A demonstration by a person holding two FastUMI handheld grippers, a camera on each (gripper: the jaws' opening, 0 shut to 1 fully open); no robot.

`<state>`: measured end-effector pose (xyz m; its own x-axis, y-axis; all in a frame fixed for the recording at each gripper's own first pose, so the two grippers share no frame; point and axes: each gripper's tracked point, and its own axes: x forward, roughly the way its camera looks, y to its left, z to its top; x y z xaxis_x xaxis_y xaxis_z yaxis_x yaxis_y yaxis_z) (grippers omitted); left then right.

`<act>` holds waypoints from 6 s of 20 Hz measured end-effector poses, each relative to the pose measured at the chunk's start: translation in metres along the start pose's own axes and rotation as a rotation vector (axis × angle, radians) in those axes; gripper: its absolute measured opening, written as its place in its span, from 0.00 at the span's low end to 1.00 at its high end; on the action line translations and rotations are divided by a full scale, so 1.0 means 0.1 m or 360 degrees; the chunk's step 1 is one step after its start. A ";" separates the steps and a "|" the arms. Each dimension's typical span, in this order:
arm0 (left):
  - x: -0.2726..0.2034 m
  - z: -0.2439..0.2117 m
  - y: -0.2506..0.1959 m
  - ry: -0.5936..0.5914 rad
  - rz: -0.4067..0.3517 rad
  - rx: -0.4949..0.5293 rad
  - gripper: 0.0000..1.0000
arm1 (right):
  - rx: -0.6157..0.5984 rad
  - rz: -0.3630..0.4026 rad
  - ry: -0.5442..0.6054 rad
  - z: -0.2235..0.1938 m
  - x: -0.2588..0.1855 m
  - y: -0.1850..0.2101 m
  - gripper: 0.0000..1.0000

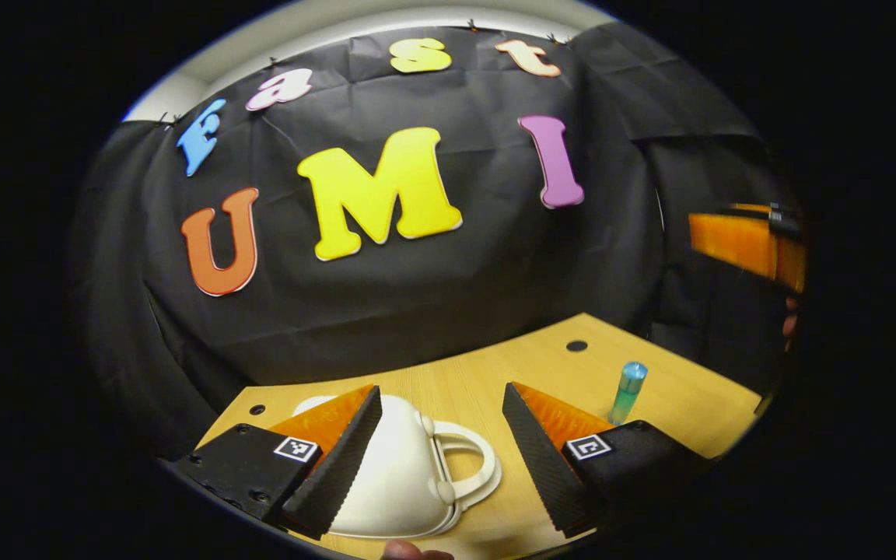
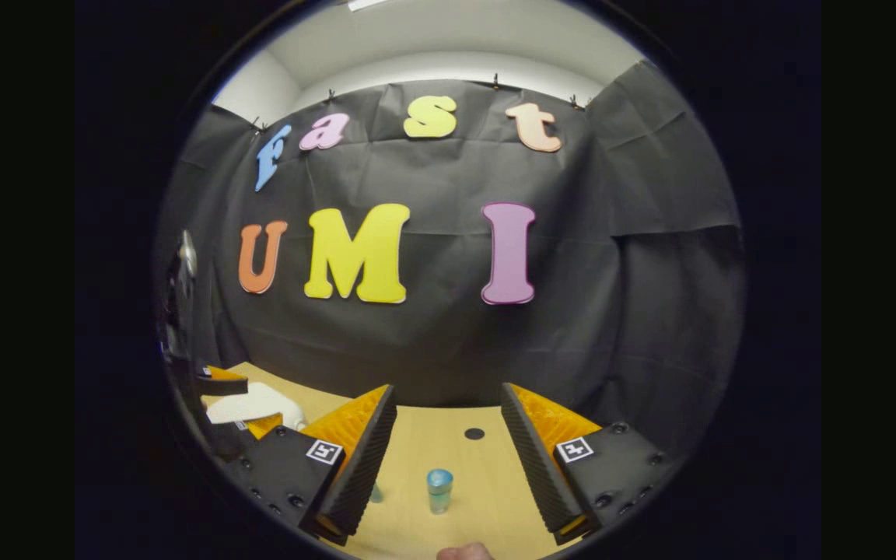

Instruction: First open the suitcase, pack the skin care products into it, and then close the suitcase.

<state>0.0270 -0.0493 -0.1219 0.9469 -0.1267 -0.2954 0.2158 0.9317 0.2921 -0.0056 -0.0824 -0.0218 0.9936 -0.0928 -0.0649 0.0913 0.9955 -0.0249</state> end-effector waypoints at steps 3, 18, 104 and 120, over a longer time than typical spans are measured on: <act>0.11 -0.35 -0.17 0.0120 -0.0073 0.0277 1.00 | -0.0010 -0.0059 0.0011 -0.04 -0.03 -0.21 0.81; 0.57 -1.40 -0.24 0.0675 -0.0177 0.1030 0.84 | 0.0021 -0.0187 0.0067 -0.25 -0.14 -0.60 0.81; 0.74 -0.61 -1.60 0.0182 -0.0227 -0.0498 0.98 | -0.0051 0.0064 0.0417 -1.07 -0.09 -0.84 0.81; 1.65 -1.39 -1.77 0.0460 -0.0135 -0.0543 0.71 | -0.0068 0.0039 0.0600 -1.52 0.03 -1.18 0.81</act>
<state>0.1118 -0.1873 -0.3489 0.8136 -0.1524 -0.5611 0.1531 0.9871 -0.0461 -0.0231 -0.2027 -0.1711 0.9002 -0.0775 -0.4286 0.0573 0.9966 -0.0598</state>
